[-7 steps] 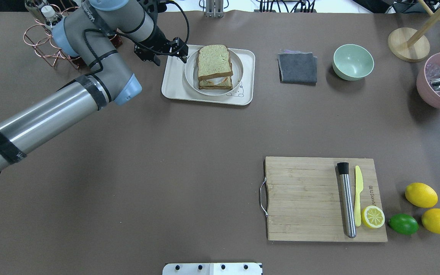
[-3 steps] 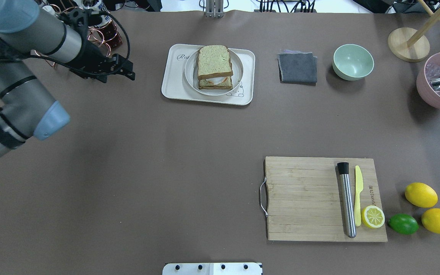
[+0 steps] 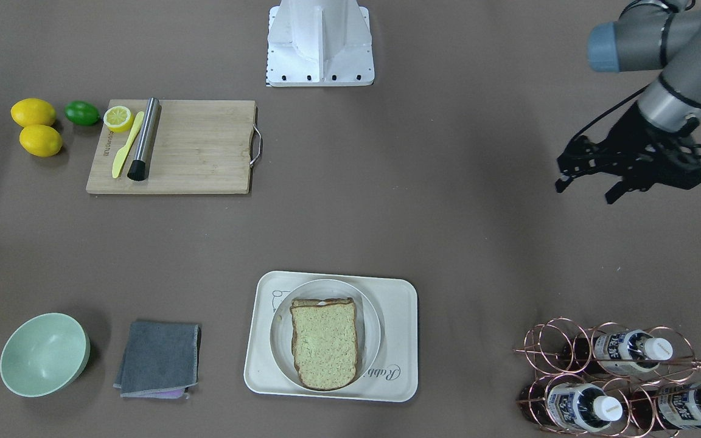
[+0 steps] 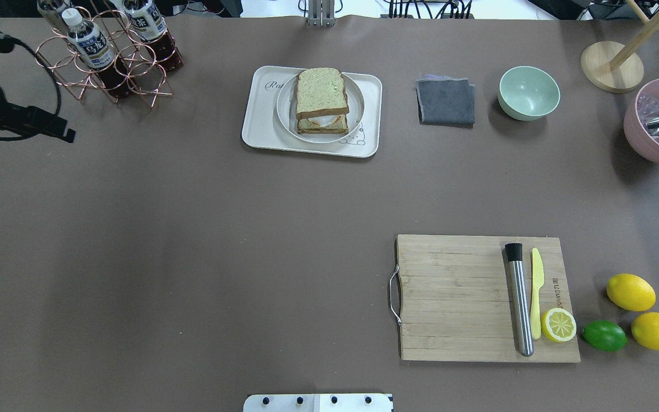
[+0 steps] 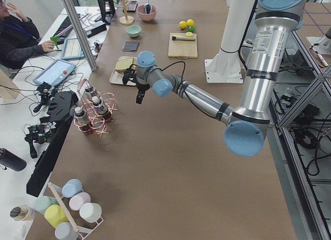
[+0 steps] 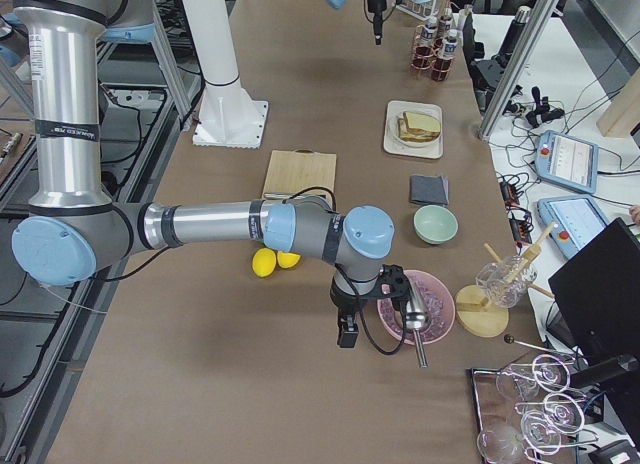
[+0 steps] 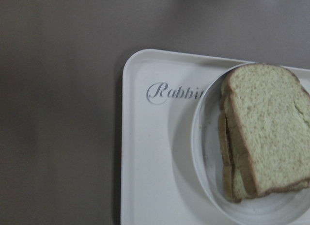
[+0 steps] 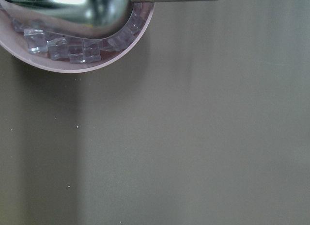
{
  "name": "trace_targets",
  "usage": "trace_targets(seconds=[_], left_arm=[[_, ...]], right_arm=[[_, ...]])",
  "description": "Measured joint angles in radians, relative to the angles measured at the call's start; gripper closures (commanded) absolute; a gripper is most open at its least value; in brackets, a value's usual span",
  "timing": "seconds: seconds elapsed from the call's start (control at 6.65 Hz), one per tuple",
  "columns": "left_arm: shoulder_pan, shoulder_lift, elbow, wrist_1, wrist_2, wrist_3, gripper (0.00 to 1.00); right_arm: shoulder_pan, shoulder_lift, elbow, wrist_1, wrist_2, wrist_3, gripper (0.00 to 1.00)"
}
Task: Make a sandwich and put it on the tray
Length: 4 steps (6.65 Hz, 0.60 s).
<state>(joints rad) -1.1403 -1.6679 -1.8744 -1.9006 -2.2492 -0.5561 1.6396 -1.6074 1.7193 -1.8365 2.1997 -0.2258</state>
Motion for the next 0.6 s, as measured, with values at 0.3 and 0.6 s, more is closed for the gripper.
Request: trace_targets(seconds=[0.3, 0.6], left_arm=[[-0.225, 0.088, 0.034, 0.149, -0.04, 0.449, 0.01], [-0.389, 0.084, 0.072, 0.413, -0.045, 0.821, 0.01]], right_arm=[[0.0, -0.004, 0.0, -0.001, 0.0, -0.002, 0.0], [0.0, -0.007, -0.001, -0.001, -0.001, -0.003, 0.0]])
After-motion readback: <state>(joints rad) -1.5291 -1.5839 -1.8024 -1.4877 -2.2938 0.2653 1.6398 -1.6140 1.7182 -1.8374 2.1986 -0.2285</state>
